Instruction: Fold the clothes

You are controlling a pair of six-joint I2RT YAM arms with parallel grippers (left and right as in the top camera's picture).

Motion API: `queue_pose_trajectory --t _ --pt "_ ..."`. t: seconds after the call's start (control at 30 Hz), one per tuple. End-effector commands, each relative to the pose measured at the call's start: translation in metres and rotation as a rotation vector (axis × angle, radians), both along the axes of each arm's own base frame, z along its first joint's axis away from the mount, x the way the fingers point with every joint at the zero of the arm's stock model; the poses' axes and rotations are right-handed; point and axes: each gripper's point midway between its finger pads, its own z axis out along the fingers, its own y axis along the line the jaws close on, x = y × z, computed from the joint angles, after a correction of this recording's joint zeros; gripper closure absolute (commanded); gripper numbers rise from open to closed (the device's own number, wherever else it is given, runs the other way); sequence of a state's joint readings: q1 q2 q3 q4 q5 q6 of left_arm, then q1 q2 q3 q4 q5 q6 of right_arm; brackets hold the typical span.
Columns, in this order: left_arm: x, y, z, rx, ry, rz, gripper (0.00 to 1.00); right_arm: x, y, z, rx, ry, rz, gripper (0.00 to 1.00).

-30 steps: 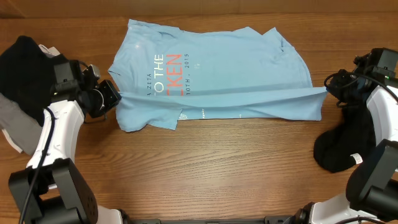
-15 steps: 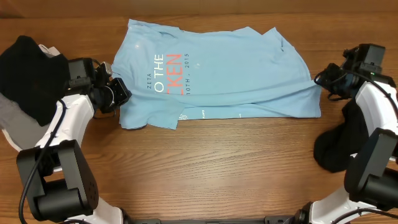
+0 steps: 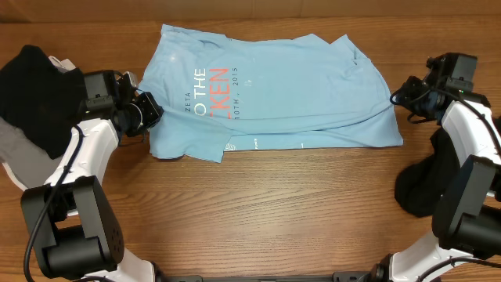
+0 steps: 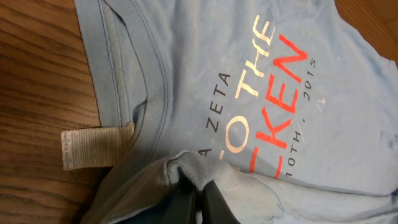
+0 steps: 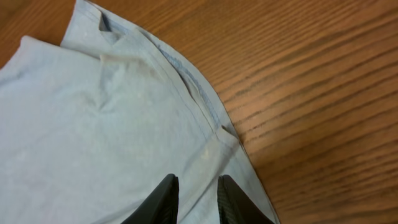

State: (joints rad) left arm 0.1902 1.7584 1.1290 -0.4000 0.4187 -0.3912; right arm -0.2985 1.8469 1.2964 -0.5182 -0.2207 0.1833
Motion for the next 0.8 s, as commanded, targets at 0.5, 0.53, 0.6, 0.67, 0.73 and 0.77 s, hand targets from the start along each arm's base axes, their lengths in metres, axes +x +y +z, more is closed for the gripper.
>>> queue_pose_trajectory --t 0.5,0.53,0.6,0.67,0.73,0.77 --pt "-0.004 -0.011 -0.001 -0.064 0.017 -0.019 0.87 -0.049 0.013 -0.095 0.057 0.267 -0.005 0.88" --pt "-0.004 -0.010 -0.001 -0.058 0.018 -0.016 0.80 -0.049 0.013 -0.099 0.059 0.274 -0.005 0.88" --pt "-0.003 -0.009 -0.001 -0.050 0.015 -0.012 0.76 -0.051 0.013 -0.103 0.062 0.284 -0.005 0.88" --pt "0.002 -0.012 0.004 -0.062 -0.020 -0.037 0.63 -0.050 0.013 -0.104 0.062 0.284 -0.005 0.88" --pt "0.003 -0.022 0.014 -0.066 -0.053 -0.103 0.56 -0.050 0.013 -0.103 0.062 0.282 -0.005 0.88" --pt "0.003 -0.033 0.019 -0.059 -0.076 -0.158 0.55 -0.050 0.013 -0.103 0.062 0.283 -0.005 0.88"
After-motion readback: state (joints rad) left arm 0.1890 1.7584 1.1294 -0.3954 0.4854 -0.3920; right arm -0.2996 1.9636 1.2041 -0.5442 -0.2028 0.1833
